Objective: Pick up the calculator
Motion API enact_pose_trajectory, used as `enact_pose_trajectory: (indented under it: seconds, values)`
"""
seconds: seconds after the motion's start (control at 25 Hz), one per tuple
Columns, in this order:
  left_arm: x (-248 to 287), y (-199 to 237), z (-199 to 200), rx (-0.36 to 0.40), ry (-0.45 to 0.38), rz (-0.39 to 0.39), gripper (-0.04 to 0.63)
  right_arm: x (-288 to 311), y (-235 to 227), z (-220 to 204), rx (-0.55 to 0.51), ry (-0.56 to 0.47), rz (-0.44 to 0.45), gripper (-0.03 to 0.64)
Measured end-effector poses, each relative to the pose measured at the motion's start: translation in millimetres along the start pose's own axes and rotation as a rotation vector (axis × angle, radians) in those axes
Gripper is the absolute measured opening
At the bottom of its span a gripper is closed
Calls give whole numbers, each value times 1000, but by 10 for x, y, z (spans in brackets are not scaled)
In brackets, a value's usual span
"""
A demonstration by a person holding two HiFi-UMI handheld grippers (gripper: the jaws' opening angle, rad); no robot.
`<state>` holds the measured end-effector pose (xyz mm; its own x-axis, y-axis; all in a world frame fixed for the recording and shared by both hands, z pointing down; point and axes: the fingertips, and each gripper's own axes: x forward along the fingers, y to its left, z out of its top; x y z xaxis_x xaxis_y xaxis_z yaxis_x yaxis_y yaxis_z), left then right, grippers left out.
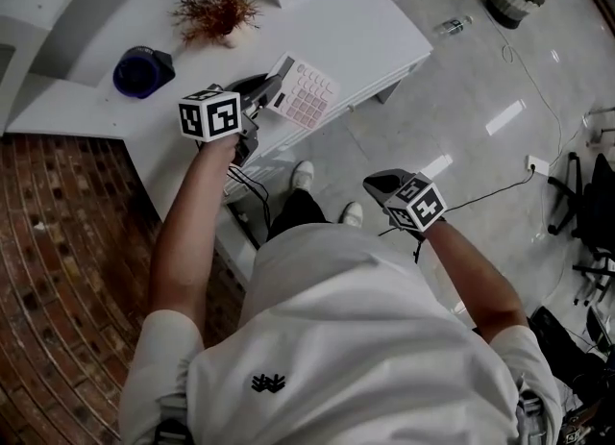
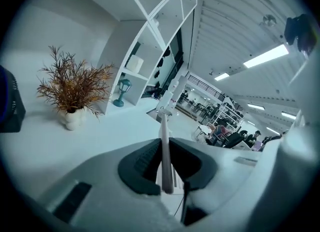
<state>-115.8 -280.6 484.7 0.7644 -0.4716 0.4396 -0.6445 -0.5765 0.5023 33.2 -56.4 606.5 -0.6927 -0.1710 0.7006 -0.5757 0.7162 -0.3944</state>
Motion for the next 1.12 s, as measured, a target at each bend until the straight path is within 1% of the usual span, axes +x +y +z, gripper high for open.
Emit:
enact_pose_trajectory:
  seconds: [0.28, 0.56, 1.12]
  values:
    - [-286, -408, -74, -13, -61, 25, 54, -85, 138, -319, -40, 27, 15, 12]
    - [-522, -639, -95, -16, -108, 45, 54, -145, 256, -431, -40, 14, 30, 12]
    - [-606, -870, -183, -12, -114, 36, 54, -242, 292, -583, -22, -5, 14, 11]
